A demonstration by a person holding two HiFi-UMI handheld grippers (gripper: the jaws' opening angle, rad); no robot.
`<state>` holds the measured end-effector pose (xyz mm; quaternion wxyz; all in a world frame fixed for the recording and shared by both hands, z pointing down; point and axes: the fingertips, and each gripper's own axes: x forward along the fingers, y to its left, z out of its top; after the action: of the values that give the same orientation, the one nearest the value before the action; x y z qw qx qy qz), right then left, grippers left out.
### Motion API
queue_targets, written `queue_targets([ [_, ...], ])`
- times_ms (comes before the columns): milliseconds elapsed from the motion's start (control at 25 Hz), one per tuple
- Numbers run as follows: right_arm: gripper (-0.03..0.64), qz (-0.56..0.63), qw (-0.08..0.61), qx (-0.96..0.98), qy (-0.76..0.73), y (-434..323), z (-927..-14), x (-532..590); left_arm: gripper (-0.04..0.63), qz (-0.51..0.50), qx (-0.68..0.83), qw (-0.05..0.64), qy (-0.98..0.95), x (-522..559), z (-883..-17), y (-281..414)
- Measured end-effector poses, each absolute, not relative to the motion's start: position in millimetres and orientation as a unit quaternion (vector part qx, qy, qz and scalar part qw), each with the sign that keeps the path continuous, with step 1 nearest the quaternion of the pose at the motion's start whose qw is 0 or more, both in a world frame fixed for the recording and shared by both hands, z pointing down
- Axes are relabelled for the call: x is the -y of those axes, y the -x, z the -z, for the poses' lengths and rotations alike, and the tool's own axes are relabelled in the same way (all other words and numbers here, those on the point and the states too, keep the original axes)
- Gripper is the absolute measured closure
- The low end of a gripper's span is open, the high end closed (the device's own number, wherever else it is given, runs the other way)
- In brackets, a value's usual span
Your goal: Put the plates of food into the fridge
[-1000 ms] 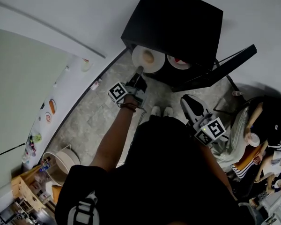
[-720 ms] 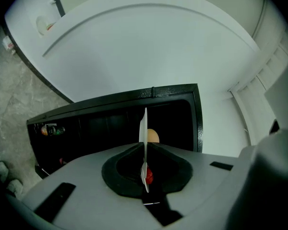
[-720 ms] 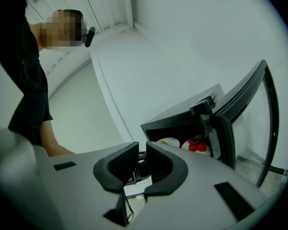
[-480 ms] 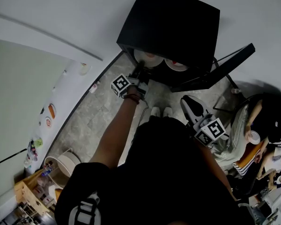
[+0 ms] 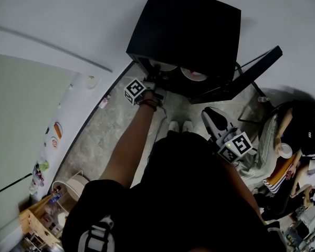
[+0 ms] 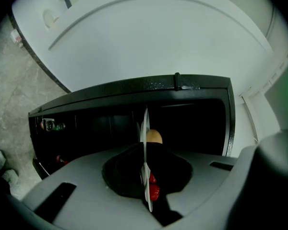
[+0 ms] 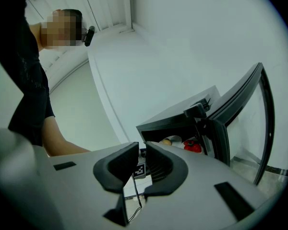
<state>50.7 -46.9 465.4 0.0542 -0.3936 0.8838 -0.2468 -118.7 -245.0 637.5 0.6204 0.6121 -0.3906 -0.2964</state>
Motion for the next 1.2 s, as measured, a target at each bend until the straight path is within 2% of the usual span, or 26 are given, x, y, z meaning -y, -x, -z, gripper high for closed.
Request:
queue_targets([
  [560,0.554,0.254,0.056,-0.886,0.383,-45.9,-466.0,44.7,0.558,0.267,0.392,0.617,-0.628,251.4,-638.1,113.3],
  [680,0.554,0.256,0.056,-0.888,0.377,-43.0,-467.1,43.4,0.518,0.27,0.395,0.619,-0.623,245.5,-639.5,118.3],
  [960,0.554,0.253,0.058,-0.895,0.363,-39.0,-466.6,41.1,0.52,0.252,0.371,0.598,-0.664,213.2,-625.4,113.8],
  [1040,0.554,0.25,0.057,-0.897,0.36,-39.6,-466.2,39.1,0.53,0.231,0.352,0.584,-0.694,192.8,-615.2,103.9],
  [1200,0.554,0.248,0.06,-0.901,0.352,-37.1,-464.4,37.6,0.557,0.15,0.334,0.507,-0.78,148.6,-585.2,85.8],
])
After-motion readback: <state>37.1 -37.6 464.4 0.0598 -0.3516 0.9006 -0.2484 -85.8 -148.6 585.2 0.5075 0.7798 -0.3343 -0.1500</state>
